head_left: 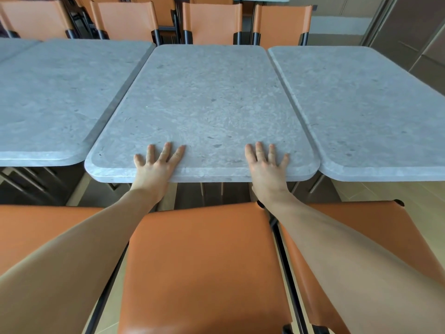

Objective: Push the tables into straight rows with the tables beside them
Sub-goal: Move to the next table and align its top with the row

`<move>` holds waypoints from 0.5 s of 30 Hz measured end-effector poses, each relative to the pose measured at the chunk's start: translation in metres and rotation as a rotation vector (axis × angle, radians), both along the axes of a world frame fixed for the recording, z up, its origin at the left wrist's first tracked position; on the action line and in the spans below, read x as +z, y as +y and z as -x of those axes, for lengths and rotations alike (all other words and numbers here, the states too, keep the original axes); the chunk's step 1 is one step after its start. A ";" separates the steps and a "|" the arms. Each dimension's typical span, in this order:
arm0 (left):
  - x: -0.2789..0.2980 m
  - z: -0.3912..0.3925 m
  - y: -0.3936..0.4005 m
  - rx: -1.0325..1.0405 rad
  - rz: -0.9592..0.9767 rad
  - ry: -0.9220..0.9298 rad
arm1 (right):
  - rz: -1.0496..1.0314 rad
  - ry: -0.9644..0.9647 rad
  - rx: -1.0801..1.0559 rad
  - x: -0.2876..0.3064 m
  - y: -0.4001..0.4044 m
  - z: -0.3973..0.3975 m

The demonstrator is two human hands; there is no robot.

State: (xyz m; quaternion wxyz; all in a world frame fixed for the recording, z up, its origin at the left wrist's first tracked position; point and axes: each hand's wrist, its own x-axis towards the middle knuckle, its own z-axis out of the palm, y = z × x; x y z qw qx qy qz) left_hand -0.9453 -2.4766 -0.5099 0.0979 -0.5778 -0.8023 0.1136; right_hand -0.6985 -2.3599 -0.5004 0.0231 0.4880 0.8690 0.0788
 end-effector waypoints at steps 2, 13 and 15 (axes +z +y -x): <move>-0.001 -0.001 -0.001 0.004 -0.006 0.008 | 0.001 -0.007 -0.003 0.002 -0.001 0.000; 0.020 -0.021 -0.014 0.009 0.084 -0.256 | 0.046 0.134 -0.024 0.000 0.001 -0.001; 0.021 -0.025 -0.014 -0.124 0.064 -0.278 | 0.129 0.172 0.010 0.006 0.001 -0.006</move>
